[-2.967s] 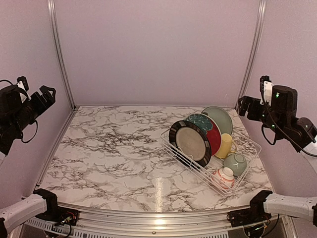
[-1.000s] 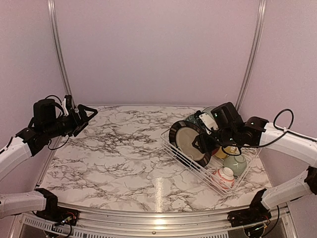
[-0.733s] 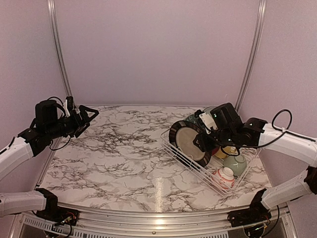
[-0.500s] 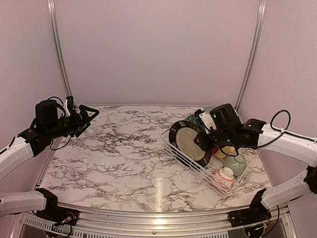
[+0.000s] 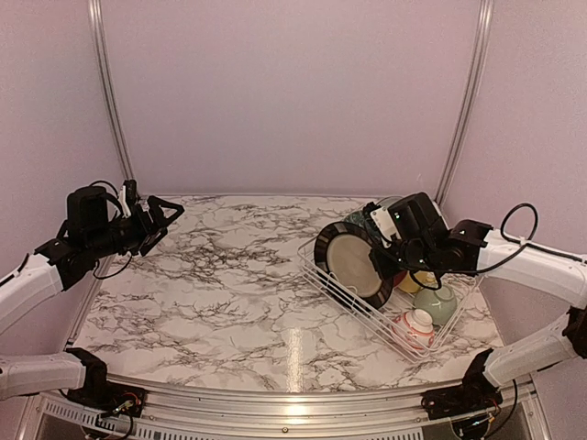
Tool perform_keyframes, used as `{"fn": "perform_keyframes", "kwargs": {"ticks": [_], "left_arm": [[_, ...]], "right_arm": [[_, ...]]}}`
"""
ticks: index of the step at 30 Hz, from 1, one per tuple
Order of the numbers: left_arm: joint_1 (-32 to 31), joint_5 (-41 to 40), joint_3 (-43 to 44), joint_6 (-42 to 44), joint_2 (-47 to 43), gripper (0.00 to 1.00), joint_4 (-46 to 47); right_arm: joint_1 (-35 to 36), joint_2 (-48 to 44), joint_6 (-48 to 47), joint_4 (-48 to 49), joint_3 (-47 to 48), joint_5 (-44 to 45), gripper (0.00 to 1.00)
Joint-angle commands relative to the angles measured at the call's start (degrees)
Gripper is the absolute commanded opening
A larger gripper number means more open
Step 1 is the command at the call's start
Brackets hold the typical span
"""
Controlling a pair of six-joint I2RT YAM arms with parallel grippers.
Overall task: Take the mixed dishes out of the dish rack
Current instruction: Grab the plate from the dish rack.
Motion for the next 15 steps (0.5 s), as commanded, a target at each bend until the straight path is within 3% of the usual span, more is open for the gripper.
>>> {"fn": "perform_keyframes", "kwargs": {"ticks": [1, 15], "left_arm": [[-0.27, -0.04, -0.46, 0.22, 1.22, 0.99, 1.22], [-2.16, -1.67, -1.72, -1.18, 2.12, 0.99, 1.95]], "right_arm": [[0.6, -2.01, 2.86, -1.85, 3.67, -0.86, 0.0], [0.56, -7.51, 2.16, -3.35, 7.75, 2.07, 0.0]]}}
